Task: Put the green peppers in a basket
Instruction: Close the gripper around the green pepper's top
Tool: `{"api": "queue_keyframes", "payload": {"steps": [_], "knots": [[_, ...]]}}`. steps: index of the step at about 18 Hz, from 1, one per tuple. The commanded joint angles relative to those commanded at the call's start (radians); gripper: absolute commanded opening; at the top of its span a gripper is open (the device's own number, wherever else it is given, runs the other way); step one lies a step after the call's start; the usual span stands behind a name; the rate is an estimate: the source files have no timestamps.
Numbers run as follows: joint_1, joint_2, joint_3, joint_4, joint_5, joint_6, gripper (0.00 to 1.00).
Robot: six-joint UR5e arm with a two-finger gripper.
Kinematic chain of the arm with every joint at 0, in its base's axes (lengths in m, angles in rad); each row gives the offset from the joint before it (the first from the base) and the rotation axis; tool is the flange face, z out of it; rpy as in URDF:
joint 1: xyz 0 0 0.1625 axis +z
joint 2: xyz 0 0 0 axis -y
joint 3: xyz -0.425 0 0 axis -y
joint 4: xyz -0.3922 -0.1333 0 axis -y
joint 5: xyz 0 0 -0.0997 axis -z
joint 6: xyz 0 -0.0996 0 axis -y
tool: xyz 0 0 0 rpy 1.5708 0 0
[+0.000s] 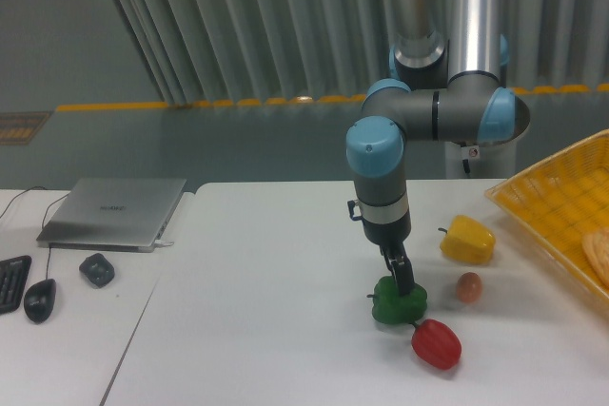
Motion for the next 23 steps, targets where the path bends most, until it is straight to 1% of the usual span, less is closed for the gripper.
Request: {"api": "queue_keyframes", "payload": {"steps": [5, 7, 20, 23], "knots": [[0.003, -0.011, 0.0, 0.009, 0.003, -0.006, 1.0], [0.008, -0.008, 0.0, 0.031, 0.002, -0.005, 1.0], [0.008, -0.043, 0.0, 0.037, 0.028, -0.011, 1.0], [0.008, -0.043, -0.002, 0.037, 0.029, -0.038, 1.0]]}}
